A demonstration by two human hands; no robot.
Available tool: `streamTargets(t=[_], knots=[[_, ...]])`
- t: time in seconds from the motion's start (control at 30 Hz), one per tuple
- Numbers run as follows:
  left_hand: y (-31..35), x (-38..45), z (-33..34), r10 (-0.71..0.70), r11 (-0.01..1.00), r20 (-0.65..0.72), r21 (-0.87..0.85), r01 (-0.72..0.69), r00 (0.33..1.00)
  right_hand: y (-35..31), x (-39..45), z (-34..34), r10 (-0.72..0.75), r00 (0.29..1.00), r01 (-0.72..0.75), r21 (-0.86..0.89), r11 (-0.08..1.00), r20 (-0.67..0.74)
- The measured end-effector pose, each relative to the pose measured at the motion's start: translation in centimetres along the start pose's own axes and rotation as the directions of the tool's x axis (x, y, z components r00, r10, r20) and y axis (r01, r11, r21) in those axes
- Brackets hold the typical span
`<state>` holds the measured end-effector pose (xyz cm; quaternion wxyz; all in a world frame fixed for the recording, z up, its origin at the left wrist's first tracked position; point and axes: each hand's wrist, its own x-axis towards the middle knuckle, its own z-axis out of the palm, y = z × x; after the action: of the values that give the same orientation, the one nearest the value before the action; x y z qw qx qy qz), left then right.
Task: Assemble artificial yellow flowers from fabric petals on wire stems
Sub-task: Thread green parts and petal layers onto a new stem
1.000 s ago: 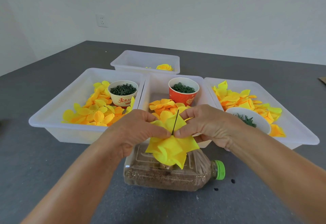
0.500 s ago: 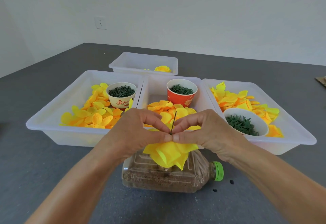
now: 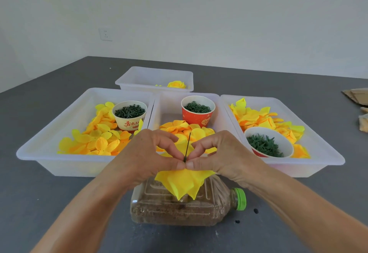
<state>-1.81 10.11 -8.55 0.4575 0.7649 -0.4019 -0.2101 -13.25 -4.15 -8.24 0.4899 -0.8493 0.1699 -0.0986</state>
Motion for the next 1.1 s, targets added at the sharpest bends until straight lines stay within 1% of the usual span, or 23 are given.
streamTargets(t=[0.17, 0.2, 0.23, 0.27, 0.3, 0.33, 0.37, 0.4, 0.43, 0.5, 0.53, 0.57, 0.63, 0.77, 1.0, 1.1], knots=[[-0.1, 0.5, -0.2, -0.001, 0.998, 0.073, -0.057, 0.005, 0.997, -0.1, 0.3, -1.3, 0.030, 0.997, -0.037, 0.101, 0.994, 0.064], [0.1, 0.6, -0.1, 0.004, 0.998, 0.097, -0.062, 0.002, 0.995, 0.0, 0.7, -2.0, 0.035, 0.999, -0.040, 0.139, 0.989, 0.042], [0.2, 0.6, 0.0, 0.006, 0.998, 0.119, -0.065, 0.002, 0.993, 0.3, 1.3, -2.8, 0.043, 0.999, -0.040, 0.170, 0.985, -0.016], [0.3, 0.7, 0.1, 0.008, 0.998, 0.135, -0.064, 0.001, 0.991, 0.7, 2.0, -3.7, 0.048, 0.993, -0.029, 0.172, 0.985, -0.109], [0.4, 0.7, 0.1, 0.009, 0.998, 0.143, -0.065, 0.000, 0.990, 1.3, 2.8, -4.8, 0.043, 0.973, -0.014, 0.130, 0.991, -0.227], [0.4, 0.8, 0.1, 0.010, 0.998, 0.143, -0.069, 0.000, 0.990, 2.3, 3.7, -6.1, 0.024, 0.935, -0.015, 0.027, 1.000, -0.354], [0.5, 0.9, 0.0, 0.011, 0.997, 0.141, -0.077, 0.000, 0.990, 3.2, 4.7, -7.4, -0.008, 0.890, -0.057, -0.129, 0.990, -0.457], [0.5, 0.9, 0.0, 0.011, 0.996, 0.144, -0.086, 0.002, 0.990, 4.2, 5.6, -8.8, -0.045, 0.854, -0.141, -0.313, 0.939, -0.518], [0.5, 1.0, -0.1, 0.009, 0.995, 0.152, -0.103, 0.007, 0.988, 5.3, 6.5, -10.2, -0.056, 0.846, -0.245, -0.479, 0.843, -0.530], [0.4, 1.1, -0.1, 0.007, 0.986, 0.184, -0.164, 0.023, 0.983, 7.3, 7.6, -12.2, -0.002, 0.871, -0.399, -0.708, 0.582, -0.492], [0.4, 1.2, -0.1, 0.010, 0.979, 0.197, -0.204, 0.031, 0.980, 8.0, 8.1, -12.9, 0.031, 0.879, -0.436, -0.775, 0.457, -0.476], [0.4, 1.3, -0.1, 0.014, 0.971, 0.208, -0.237, 0.036, 0.978, 8.6, 8.5, -13.2, 0.057, 0.884, -0.452, -0.817, 0.357, -0.464], [0.3, 1.6, -0.1, 0.033, 0.961, 0.233, -0.276, 0.034, 0.972, 9.9, 9.3, -13.4, 0.079, 0.893, -0.449, -0.863, 0.231, -0.443], [0.3, 2.1, -0.3, 0.077, 0.958, 0.310, -0.286, 0.015, 0.948, 11.3, 10.0, -13.5, 0.030, 0.906, -0.423, -0.900, 0.102, -0.423], [-0.3, 3.0, -1.3, 0.171, 0.943, 0.386, -0.332, -0.037, 0.907, 11.8, 9.8, -14.0, -0.051, 0.897, -0.436, -0.898, 0.059, -0.438], [-0.1, 3.6, -1.5, 0.157, 0.953, 0.357, -0.300, -0.046, 0.921, 12.0, 9.7, -14.0, -0.101, 0.896, -0.427, -0.901, 0.074, -0.433]])
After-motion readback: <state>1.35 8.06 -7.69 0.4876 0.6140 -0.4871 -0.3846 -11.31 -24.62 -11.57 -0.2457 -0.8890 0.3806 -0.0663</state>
